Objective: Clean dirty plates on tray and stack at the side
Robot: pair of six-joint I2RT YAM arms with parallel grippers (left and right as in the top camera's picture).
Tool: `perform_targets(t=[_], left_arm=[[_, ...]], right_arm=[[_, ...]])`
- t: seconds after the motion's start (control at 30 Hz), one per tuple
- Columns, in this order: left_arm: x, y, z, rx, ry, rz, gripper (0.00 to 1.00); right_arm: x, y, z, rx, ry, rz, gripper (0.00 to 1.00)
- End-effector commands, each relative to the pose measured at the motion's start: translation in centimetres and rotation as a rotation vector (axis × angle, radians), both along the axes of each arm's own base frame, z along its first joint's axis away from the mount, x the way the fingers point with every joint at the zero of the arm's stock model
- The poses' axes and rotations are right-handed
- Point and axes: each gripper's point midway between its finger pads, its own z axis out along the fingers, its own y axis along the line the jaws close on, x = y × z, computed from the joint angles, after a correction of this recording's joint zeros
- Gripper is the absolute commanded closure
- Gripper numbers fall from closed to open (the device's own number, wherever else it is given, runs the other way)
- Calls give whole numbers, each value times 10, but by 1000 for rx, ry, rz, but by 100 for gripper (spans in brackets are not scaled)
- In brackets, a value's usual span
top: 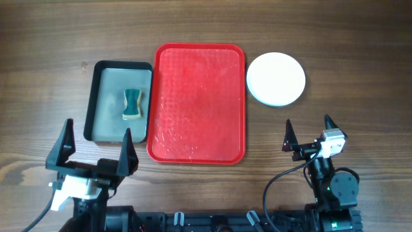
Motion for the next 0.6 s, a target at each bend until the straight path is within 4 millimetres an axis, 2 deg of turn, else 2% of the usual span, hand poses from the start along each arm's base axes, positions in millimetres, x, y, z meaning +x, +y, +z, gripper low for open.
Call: perform_targets(t=[0.0,0.17,0.57], left_arm=[[11,-3,-21,0,34,-18,0],[26,-2,-47,-1,70,-16,0],[32,-2,-70,-1,-24,-14,0]], right_arm=[[-1,4,3,-6,-13,21,0],[-1,4,3,-6,-13,21,0],[-1,4,3,-6,-13,21,0]])
